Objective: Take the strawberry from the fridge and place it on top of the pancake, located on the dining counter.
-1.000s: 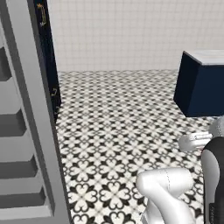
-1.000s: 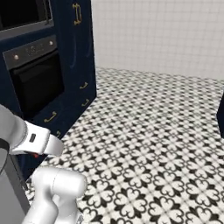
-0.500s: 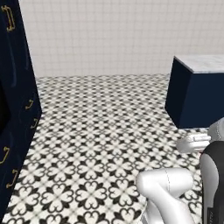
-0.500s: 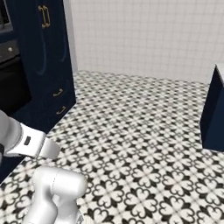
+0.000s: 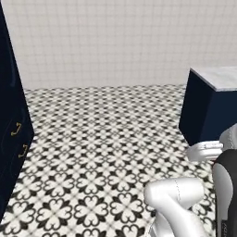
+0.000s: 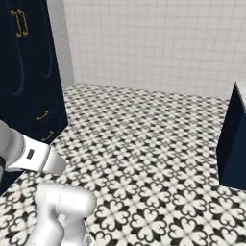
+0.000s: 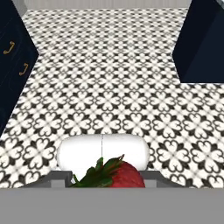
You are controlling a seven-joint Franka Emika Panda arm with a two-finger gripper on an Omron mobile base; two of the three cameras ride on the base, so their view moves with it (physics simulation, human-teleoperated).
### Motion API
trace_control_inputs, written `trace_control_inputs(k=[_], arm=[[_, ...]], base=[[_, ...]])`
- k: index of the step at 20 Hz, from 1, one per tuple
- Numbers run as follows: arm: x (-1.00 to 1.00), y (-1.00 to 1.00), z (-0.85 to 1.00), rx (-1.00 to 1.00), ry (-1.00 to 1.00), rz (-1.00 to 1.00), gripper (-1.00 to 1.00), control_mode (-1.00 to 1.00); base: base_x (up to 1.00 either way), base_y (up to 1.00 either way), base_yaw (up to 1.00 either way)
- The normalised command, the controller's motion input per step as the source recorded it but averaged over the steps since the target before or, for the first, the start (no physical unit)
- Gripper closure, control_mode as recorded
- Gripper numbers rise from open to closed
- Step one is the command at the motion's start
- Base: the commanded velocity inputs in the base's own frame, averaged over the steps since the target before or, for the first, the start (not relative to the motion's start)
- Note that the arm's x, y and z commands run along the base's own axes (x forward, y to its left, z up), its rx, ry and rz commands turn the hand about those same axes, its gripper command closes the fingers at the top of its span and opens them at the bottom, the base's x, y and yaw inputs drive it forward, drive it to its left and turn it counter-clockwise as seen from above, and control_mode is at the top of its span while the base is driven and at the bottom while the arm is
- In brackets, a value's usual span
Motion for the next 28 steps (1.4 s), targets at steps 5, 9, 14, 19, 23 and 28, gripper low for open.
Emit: trace_control_inputs(k=[5,9,14,19,23,28], arm=[[0.0,0.0,0.0,0.0,0.0,0.0,1.0,1.0],[0.0,0.0,0.0,0.0,0.0,0.0,1.0,1.0],[0.0,0.0,0.0,0.0,0.0,0.0,1.0,1.0],[0.0,0.0,0.0,0.0,0.0,0.0,1.0,1.0],[0.0,0.0,0.0,0.0,0.0,0.0,1.0,1.0],[0.0,0.0,0.0,0.0,0.0,0.0,1.0,1.0]], base=[[1.0,-0.05,-0.15],[1.0,0.0,-0.16],[1.0,0.07,-0.18],[1.0,0.39,-0.16],[1.0,0.39,-0.45],[1.0,0.51,-0.57]])
